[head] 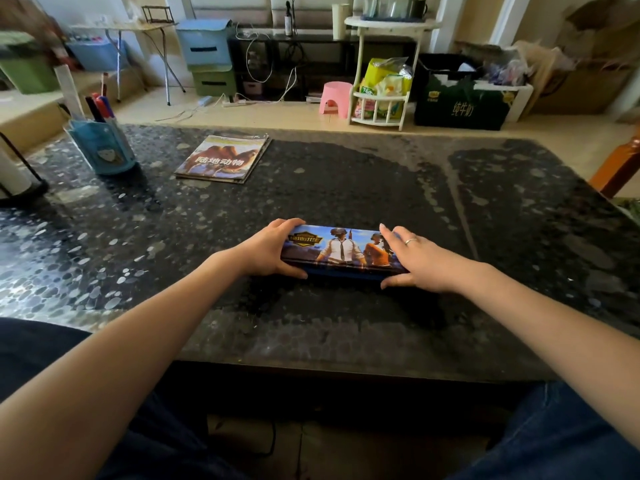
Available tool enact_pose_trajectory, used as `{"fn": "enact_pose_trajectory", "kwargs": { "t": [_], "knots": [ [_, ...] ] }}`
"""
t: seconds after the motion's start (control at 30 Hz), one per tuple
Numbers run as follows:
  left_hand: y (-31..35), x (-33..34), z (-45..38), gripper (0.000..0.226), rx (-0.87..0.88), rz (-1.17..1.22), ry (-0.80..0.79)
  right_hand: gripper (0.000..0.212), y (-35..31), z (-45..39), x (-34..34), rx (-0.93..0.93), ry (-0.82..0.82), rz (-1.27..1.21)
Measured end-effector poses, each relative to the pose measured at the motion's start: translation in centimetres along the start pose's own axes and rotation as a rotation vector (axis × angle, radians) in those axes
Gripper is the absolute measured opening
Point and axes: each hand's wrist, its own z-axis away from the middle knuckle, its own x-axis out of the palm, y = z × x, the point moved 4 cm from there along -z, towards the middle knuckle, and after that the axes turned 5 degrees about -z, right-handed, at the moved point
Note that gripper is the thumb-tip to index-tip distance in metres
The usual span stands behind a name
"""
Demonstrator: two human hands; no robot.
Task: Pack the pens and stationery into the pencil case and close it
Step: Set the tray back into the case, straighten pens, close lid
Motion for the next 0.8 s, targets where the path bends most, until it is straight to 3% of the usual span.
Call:
{"fn": "enact_pose_trajectory", "kwargs": {
  "t": [0.27,0.47,0.8],
  "knots": [
    [-5.9,-6.6,1.4,0.105,-0.059,-0.092,0.124,0.104,-5.9,-7.1,-2.9,-0.108,0.057,0.134],
    [-16.7,-12.8,3.6,0.106,-0.24,-0.149,0.163,0.104,-15.3,-17.4,-5.6,-0.286,0.102,0.313],
    [-34.2,-19.7,6.1,0.107,-0.452,-0.163,0.162,0.106,-30.3,-33.4,-6.5,-0.452,0.035,0.262]
  ]
}}
